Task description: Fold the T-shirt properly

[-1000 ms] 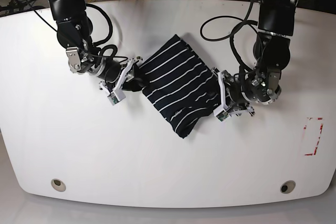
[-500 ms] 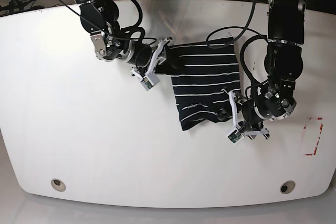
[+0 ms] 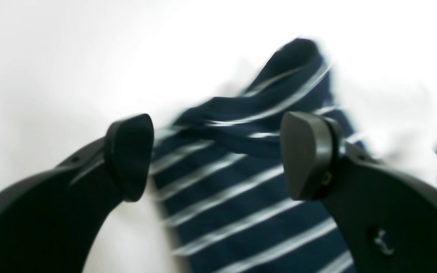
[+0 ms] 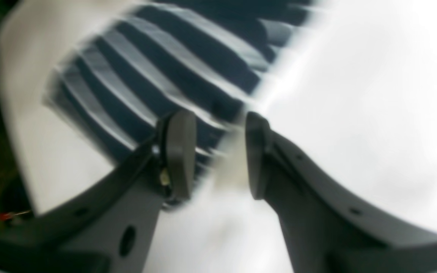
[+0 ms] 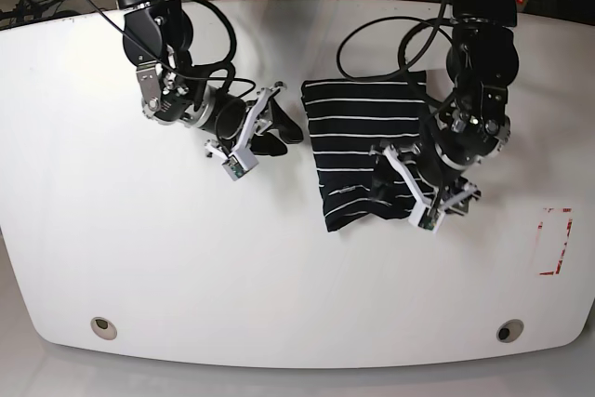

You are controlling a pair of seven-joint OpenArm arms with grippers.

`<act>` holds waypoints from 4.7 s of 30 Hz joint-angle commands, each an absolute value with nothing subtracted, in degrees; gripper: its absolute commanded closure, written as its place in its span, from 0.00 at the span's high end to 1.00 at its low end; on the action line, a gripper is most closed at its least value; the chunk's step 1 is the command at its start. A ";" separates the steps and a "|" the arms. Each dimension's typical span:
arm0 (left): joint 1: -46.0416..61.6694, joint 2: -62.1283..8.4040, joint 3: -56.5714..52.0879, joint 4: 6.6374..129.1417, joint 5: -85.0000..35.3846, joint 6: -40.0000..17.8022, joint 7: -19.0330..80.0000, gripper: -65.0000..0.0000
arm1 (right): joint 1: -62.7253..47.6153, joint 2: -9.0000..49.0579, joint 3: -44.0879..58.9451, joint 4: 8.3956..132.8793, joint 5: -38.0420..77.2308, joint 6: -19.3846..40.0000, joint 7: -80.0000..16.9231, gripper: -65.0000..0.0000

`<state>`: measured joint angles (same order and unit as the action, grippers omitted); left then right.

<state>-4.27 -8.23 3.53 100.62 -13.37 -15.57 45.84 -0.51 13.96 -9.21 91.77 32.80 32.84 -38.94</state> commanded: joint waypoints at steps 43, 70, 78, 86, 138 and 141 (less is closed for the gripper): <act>6.64 -32.92 -13.67 66.59 7.16 -25.01 20.62 0.76 | -2.07 15.52 -0.04 95.16 33.98 33.54 -39.87 0.31; 3.82 -24.92 -20.88 94.11 3.91 -34.42 24.31 0.76 | -5.49 15.43 0.92 100.26 11.21 32.57 -30.90 0.31; 6.90 -16.66 -8.66 90.59 3.47 -20.70 5.41 0.72 | -9.98 6.29 13.58 93.93 -11.47 30.55 -1.71 0.31; 13.41 -10.51 -7.25 92.97 3.38 -17.71 2.95 0.72 | -15.69 6.20 20.88 91.56 -7.08 30.55 3.38 0.31; 40.66 -1.71 -8.84 58.42 3.91 -17.63 3.30 0.73 | -35.12 16.40 4.26 41.54 16.40 30.37 7.52 0.31; 35.47 -1.71 -8.75 50.51 4.00 -17.54 3.30 0.73 | -32.22 16.31 2.33 37.49 16.40 30.37 7.52 0.31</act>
